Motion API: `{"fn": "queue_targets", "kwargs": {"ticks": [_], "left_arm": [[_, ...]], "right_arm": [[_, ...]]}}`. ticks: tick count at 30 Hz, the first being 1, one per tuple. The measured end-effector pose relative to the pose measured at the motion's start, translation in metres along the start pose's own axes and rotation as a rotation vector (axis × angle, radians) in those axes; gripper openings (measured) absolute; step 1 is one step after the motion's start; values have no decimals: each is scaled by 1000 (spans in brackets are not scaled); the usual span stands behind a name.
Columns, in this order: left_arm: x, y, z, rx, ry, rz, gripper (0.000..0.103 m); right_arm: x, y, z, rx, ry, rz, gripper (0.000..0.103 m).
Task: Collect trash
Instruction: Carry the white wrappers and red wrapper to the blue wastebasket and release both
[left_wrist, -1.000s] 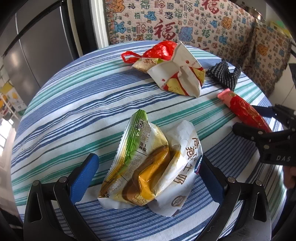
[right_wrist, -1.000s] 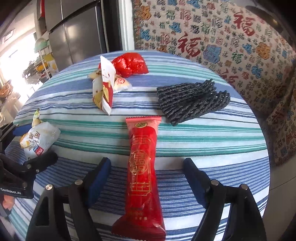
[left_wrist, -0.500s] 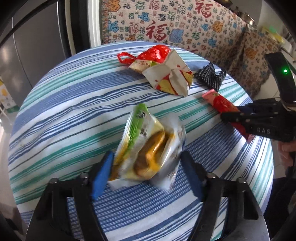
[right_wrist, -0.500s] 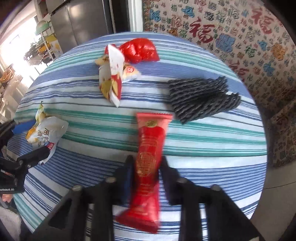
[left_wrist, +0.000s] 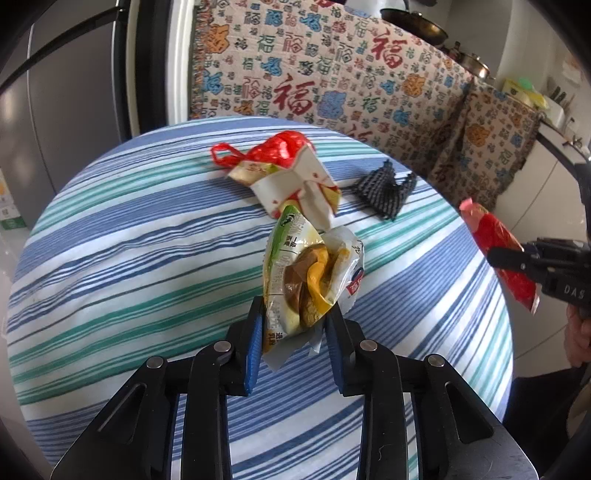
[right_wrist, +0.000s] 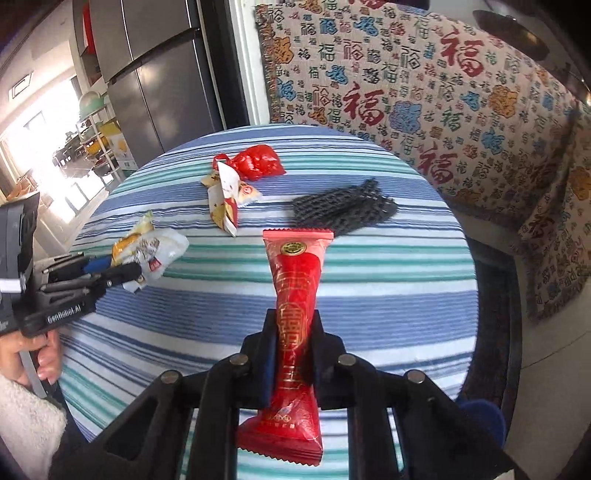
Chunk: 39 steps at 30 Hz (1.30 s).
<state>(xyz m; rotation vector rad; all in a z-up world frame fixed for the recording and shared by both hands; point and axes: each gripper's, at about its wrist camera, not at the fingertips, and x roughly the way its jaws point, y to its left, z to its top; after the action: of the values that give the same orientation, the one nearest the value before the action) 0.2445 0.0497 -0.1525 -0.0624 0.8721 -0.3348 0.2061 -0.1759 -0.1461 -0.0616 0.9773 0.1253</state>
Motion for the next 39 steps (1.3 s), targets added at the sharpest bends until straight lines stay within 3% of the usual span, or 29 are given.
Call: {"fn": "queue_targets", "kwargs": {"ticks": [11,17,24,32,39], "left_arm": [[-7,-29,-10,72,-54,-3,28],[-12,-59,-10,98,-64,-70,28],[-17,-162,-7,208,-65,-242,28],[23,-301,-16,305,41,-428,28],[68,-380,-30,357,117,-487,28]], "right_arm": [[-15,-40,-52,45,-17,-19,15],[-30,-72,-77,112,-37,-42,15],[-74,-139,-112,214,-60,-159,15],[-102,-230,-164,373,-26,-262,15],[-116,-286,-206,466,-3,-287,15]]}}
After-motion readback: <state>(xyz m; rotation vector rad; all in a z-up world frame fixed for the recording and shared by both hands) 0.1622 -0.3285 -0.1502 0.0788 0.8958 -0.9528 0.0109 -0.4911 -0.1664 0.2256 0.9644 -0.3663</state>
